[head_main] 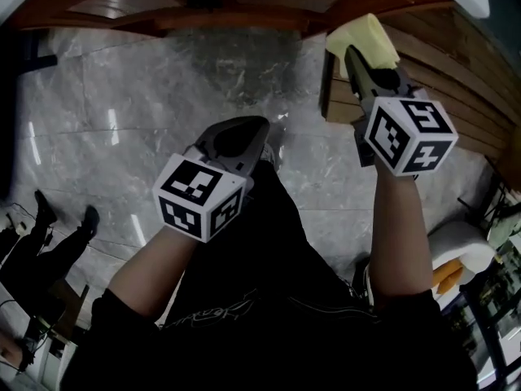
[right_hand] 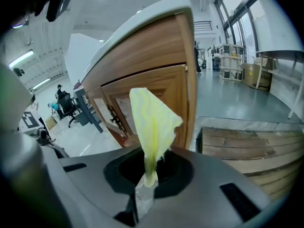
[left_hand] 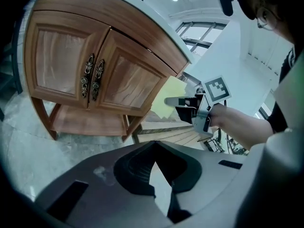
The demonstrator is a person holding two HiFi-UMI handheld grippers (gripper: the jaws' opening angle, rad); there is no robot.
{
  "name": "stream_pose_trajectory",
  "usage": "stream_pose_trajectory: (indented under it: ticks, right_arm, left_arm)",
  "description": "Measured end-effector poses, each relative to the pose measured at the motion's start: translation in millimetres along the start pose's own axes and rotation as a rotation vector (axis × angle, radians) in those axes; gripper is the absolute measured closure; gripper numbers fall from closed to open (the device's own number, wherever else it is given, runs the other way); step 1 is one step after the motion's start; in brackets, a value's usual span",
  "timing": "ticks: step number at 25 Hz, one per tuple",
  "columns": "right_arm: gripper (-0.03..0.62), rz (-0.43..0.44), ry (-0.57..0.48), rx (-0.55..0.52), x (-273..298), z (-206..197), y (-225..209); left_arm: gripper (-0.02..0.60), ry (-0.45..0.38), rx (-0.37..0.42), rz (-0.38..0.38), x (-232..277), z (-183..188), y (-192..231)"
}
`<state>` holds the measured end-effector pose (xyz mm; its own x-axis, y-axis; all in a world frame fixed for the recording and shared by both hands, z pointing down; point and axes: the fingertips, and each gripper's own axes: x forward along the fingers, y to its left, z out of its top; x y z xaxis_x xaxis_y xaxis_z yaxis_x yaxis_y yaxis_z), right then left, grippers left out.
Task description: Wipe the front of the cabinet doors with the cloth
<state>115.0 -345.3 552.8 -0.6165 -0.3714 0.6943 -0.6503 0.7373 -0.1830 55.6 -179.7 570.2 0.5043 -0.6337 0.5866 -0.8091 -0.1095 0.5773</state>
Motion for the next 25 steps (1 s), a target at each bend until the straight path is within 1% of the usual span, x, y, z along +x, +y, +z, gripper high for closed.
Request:
stream_pose_trajectory:
  ticks: [5,8,10,16,18,22,25]
  right_arm:
    - [0.553,0.076,0.007,-0.045,28.5,3.1,54.0]
    - [0.553,0.117,0.026,-0.074,46.3,0.7,81.9]
    - [0.553,0.132,0.027,-0.094,55.7,1.9,96.6]
    - [0.553,0.167,0.039,-0.147,89.5,3.7,129.3]
    - [0.553,0.163,0.032,-0.170,100.1,8.1,133.6]
    - [0.553,0.108,0.016,-0.223,117.1,18.0,132.8]
    - [0.553,0.079,0.015,-0.233,128.6,20.7,129.6]
  left_arm:
    - [0.575,0.006,0.013,0.021,-27.0,-0.7,21.0]
    - [0.575,-0.015,-0.020,0.039,-43.4,2.4,35.9]
    - [0.575,-0.023,-0.034,0.046,-51.7,2.1,44.9]
    - [0.575,-0.006,-0.054,0.053,-68.1,-9.0,66.6]
    - [0.575,-0.009,-0.060,0.054,-72.9,-8.6,72.6]
    - [0.575,-0.016,-0.062,0.062,-81.9,-4.2,86.9]
    - [0.575,-0.028,-0.072,0.078,-87.6,0.9,100.0]
